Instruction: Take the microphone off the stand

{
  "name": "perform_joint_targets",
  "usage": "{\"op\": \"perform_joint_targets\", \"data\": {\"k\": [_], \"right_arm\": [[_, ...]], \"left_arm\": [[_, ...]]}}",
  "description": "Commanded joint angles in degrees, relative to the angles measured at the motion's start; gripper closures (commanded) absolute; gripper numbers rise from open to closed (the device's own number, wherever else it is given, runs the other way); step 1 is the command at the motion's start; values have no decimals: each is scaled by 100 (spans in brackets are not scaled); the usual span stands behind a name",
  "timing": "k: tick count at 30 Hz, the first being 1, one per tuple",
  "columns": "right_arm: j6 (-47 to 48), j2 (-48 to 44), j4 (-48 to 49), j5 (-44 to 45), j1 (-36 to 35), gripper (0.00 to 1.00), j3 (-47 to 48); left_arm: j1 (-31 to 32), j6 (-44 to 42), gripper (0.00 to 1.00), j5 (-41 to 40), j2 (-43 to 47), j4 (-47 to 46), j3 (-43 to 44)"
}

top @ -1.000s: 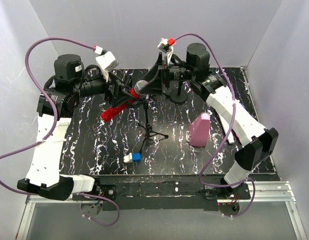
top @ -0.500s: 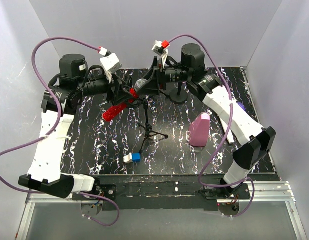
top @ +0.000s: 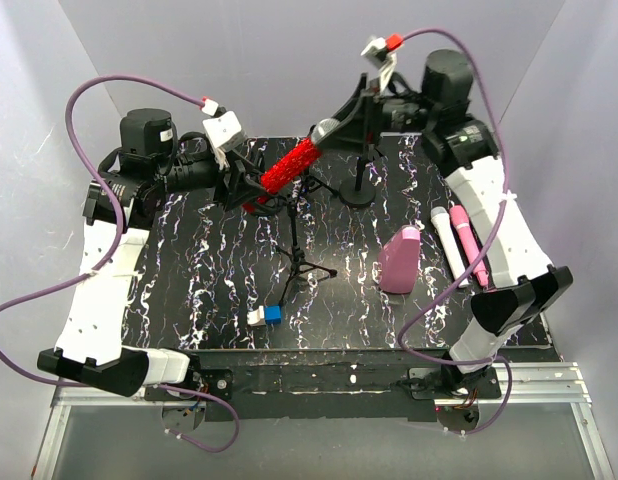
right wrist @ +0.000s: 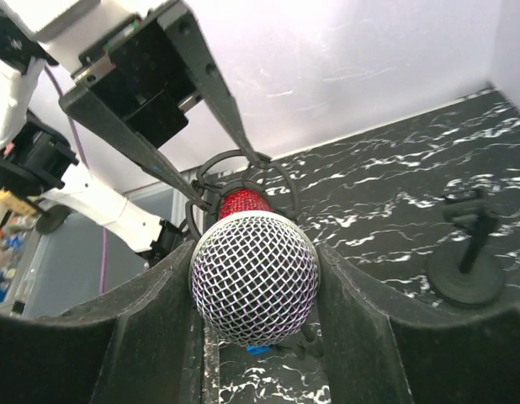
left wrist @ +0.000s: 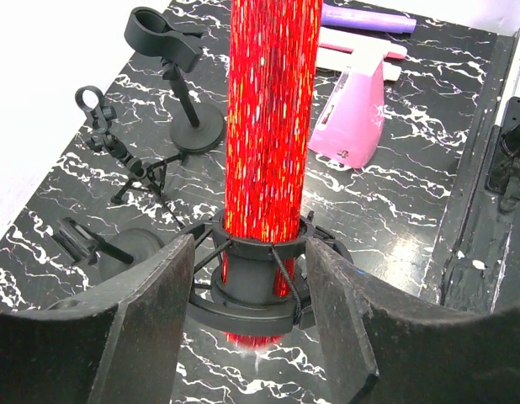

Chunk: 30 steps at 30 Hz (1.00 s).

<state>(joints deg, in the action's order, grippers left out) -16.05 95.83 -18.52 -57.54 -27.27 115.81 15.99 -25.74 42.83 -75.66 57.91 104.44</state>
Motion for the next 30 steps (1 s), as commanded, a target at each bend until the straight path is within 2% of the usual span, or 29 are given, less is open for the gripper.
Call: {"op": "perform_joint_targets", "data": {"k": [1, 3, 5, 7, 9, 13, 20, 24, 26, 30], "right_arm": [[-134, -363, 454, 472, 950, 99, 644], [-310, -399, 516, 507, 1249, 99, 837], [-276, -433, 534, 463, 1390, 99, 987], [-136, -486, 534, 341, 1408, 99, 1014], [-117, -530, 586, 217, 1382, 99, 970], [-144, -548, 736, 234, 1198, 99, 952], [-100, -311, 842, 515, 838, 99, 1479], [-73, -188, 868, 647, 714, 99, 1655], [-12, -179, 807, 639, 635, 99, 1690], [85, -345, 719, 726, 574, 99, 1375]], "left_arm": [[1, -169, 46, -135, -28, 783, -108], [1, -99, 45, -99, -11, 696, -126], [1, 120, 32, -38, 77, 346, -143], [1, 506, 22, 85, 244, -435, -248], [1, 937, 20, 278, 280, -1165, -206], [71, 1527, 17, 726, -264, -1633, 558], [957, 1625, 15, 648, -933, -2222, 884], [1485, 1598, 17, 438, -1284, -2266, 1104], [1583, 1607, 22, 306, -1433, -2406, 1131], [1592, 1729, 51, 226, -1583, -2696, 1210]]}}
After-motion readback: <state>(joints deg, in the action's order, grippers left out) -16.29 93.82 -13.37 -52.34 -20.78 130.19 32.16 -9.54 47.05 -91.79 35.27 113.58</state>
